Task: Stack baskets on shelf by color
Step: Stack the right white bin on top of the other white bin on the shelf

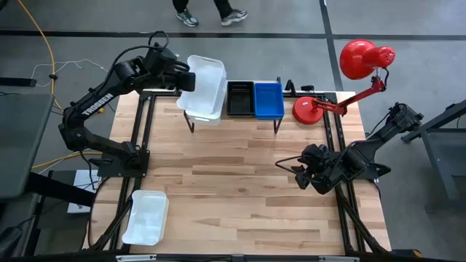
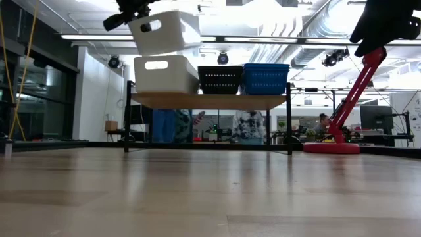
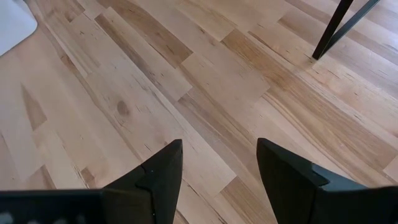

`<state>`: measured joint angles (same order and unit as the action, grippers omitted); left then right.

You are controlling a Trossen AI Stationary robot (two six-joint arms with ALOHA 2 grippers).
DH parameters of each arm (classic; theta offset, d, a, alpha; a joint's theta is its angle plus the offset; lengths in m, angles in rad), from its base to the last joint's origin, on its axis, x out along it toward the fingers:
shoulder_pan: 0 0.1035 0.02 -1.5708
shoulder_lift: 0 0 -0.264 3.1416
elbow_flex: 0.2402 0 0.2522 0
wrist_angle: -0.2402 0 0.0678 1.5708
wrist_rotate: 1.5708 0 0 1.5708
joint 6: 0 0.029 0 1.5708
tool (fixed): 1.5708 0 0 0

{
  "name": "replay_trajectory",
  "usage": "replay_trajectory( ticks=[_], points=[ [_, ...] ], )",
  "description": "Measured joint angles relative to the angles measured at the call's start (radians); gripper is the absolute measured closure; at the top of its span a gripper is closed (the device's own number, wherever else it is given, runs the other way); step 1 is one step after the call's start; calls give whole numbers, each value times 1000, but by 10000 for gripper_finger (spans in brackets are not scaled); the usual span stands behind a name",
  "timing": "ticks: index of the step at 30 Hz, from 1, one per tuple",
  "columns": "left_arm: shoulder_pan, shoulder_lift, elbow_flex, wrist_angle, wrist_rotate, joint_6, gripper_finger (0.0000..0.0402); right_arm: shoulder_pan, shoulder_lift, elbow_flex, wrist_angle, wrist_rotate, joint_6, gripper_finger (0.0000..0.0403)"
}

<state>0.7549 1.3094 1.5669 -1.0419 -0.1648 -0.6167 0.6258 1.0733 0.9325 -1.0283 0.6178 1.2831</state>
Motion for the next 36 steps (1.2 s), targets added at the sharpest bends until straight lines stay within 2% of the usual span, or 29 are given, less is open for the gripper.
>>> replay_trajectory(
  ticks=[5,14,25,32,36],
  points=[
    [34,18,0,-78,4,-4,401,0,0,0,0,0,0,211],
    [44,81,0,-87,59,-9,401,0,0,0,-1,0,0,211],
    [44,134,0,-99,49,-23,401,0,0,0,-2,0,0,211],
    [44,138,0,-98,49,23,401,0,0,0,-2,0,0,211],
    [44,138,0,-96,50,26,391,0,0,0,-5,0,0,211]
  ],
)
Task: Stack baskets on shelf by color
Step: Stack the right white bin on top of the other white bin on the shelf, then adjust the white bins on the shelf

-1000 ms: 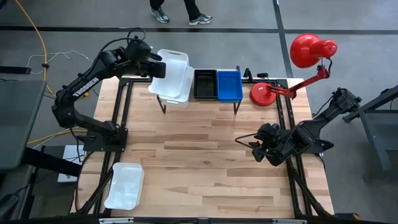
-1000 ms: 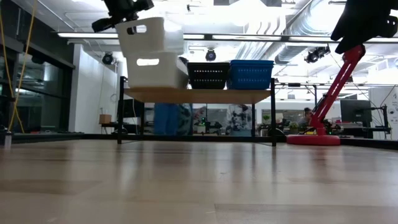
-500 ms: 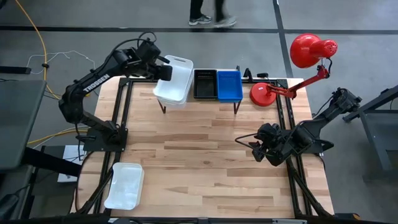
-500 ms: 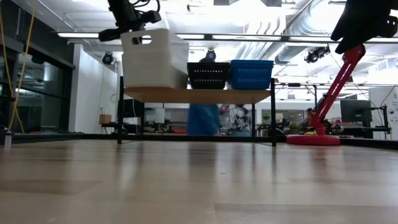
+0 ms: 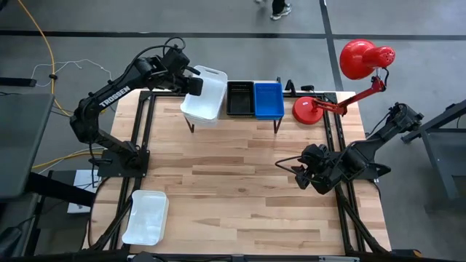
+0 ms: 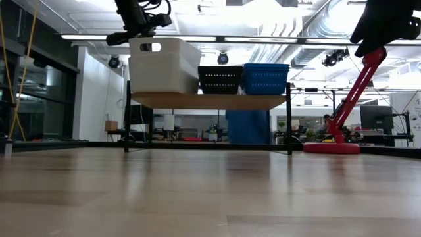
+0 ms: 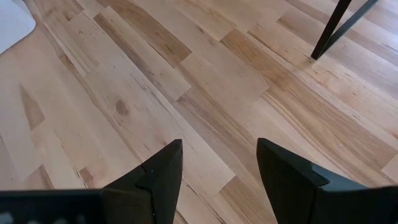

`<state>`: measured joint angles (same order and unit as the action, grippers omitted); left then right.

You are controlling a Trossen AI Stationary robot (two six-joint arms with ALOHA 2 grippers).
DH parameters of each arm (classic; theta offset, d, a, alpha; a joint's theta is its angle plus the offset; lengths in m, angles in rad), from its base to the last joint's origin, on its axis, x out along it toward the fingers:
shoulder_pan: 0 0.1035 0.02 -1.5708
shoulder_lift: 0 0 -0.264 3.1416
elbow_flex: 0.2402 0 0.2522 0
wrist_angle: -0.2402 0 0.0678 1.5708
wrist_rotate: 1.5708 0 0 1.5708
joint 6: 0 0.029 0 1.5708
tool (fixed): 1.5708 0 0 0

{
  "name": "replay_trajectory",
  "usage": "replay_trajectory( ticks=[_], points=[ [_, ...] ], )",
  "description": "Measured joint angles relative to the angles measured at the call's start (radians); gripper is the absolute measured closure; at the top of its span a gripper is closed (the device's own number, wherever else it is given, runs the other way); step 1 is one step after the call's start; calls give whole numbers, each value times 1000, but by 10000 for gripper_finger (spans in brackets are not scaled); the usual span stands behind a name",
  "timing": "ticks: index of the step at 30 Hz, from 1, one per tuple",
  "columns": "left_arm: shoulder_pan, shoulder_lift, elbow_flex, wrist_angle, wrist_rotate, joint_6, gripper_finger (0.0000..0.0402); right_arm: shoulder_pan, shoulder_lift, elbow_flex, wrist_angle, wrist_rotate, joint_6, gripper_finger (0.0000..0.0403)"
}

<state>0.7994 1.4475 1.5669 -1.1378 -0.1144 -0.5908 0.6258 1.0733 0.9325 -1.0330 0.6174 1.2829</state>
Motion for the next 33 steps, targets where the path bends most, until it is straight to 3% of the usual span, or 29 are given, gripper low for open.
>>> replay_trajectory(
  ticks=[11,16,21,26,29,33],
  points=[
    [7,-18,1,17,38,60,289,0,0,0,-1,0,0,211],
    [19,-45,64,14,51,114,251,0,0,0,-1,0,0,211],
    [-11,-115,125,27,115,276,238,0,0,0,3,0,0,211],
    [-182,-234,72,41,160,383,253,0,0,0,7,0,5,211],
    [-342,-320,-37,101,101,359,274,0,0,0,8,0,25,211],
    [-580,-450,-280,312,-35,196,314,0,0,0,11,-8,63,211]
  ],
)
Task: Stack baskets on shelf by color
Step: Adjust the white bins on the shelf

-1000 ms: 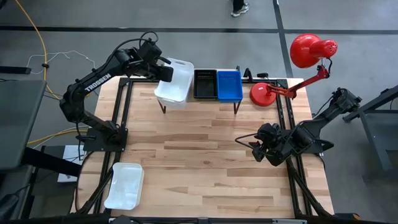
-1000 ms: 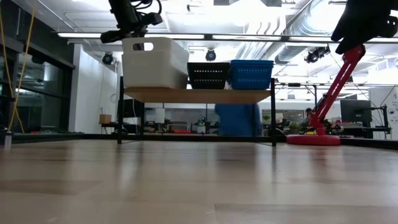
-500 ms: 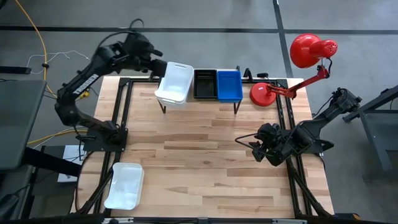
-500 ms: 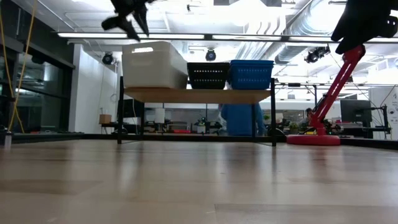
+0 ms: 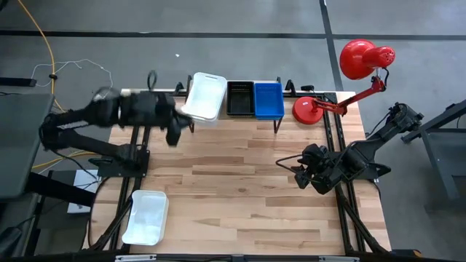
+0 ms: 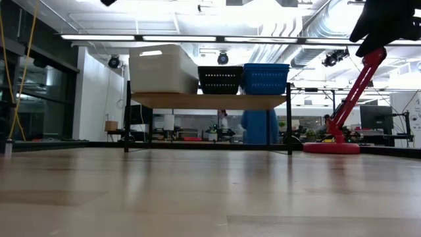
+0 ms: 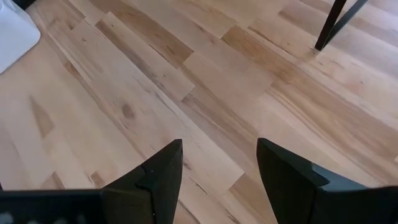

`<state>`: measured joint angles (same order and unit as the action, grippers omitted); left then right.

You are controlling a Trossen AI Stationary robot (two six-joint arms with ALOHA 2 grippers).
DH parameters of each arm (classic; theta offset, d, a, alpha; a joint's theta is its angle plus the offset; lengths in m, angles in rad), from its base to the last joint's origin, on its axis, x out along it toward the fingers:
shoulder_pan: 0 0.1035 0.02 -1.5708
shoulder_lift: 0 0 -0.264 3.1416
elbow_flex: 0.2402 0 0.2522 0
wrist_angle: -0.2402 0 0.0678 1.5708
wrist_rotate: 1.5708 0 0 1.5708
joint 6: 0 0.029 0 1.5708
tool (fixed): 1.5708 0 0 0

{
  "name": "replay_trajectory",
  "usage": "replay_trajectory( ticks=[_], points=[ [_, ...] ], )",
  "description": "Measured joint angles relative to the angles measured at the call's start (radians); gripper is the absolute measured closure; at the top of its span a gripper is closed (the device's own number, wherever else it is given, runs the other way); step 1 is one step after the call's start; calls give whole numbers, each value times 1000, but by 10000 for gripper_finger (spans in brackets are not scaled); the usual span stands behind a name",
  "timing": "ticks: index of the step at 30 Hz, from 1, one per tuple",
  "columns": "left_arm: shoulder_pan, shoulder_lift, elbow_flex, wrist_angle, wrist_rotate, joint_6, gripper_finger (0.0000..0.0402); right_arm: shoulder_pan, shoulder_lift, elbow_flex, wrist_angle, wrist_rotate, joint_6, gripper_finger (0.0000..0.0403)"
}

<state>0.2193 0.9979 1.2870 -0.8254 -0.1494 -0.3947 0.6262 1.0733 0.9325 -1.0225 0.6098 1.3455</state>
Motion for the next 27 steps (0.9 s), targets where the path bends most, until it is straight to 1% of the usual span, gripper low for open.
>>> replay_trajectory(
  ticks=[3,5,6,8,11,12,13,15,19,23,27],
  points=[
    [-167,-79,-216,213,-151,-115,355,0,0,0,0,0,9,211],
    [-262,-120,-352,360,-251,-174,385,0,0,0,0,1,9,211],
    [-306,-134,-411,434,-304,-203,393,0,0,0,0,1,9,211],
    [-381,-145,-523,538,-449,-250,394,0,0,0,-1,2,9,211],
    [-463,-122,-644,626,-727,-346,395,0,1,0,-3,16,10,211],
    [-472,-106,-670,649,-787,-373,398,0,1,0,-4,23,17,211],
    [-471,-83,-687,663,-826,-390,400,0,1,0,-5,30,22,211],
    [-453,-30,-700,667,-863,-419,400,-2,1,0,-5,48,35,211],
    [-383,87,-687,682,-859,-448,401,-20,1,0,-5,54,44,211],
    [-316,191,-640,710,-852,-397,401,-42,1,0,-5,48,43,211],
    [-259,270,-574,721,-820,-322,401,-56,1,0,-5,37,39,211]
  ],
)
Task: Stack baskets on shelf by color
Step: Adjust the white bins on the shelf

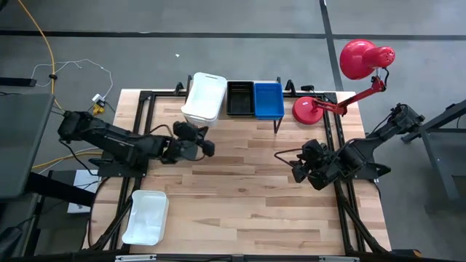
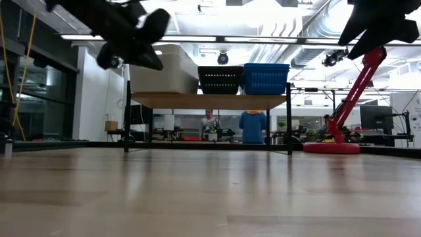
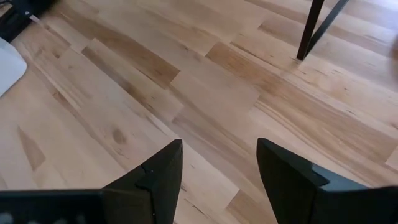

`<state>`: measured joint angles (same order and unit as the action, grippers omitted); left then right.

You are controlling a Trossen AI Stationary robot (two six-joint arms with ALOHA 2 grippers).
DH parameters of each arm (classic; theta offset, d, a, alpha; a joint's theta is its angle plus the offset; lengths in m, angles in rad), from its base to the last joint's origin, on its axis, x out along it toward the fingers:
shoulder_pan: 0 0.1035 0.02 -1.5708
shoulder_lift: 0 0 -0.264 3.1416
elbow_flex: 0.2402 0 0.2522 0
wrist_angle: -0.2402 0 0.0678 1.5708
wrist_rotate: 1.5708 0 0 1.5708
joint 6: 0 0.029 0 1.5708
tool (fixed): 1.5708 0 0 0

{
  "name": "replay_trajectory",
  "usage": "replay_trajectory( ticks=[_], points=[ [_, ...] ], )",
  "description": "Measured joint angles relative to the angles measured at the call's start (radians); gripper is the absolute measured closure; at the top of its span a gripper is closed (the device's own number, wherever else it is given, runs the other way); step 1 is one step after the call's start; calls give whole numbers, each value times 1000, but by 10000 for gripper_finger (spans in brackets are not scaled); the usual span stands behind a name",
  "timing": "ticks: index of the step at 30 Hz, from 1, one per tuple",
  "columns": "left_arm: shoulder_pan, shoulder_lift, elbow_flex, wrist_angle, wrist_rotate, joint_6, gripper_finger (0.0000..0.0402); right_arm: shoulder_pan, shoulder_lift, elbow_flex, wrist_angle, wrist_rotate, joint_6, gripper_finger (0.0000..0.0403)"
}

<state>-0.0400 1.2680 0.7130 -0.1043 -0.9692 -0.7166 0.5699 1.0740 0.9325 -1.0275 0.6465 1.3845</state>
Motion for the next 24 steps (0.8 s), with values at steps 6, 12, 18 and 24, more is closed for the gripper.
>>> replay_trajectory(
  ticks=[6,12,18,24],
  points=[
    [59,92,73,0,48,62,401,-3,0,0,0,-5,-22,211],
    [95,158,100,103,68,128,401,-3,0,0,0,-8,-23,211],
    [128,189,100,236,103,235,401,-3,0,0,0,-10,-23,211],
    [176,192,100,251,138,268,401,-3,0,0,0,-10,-24,211]
  ],
)
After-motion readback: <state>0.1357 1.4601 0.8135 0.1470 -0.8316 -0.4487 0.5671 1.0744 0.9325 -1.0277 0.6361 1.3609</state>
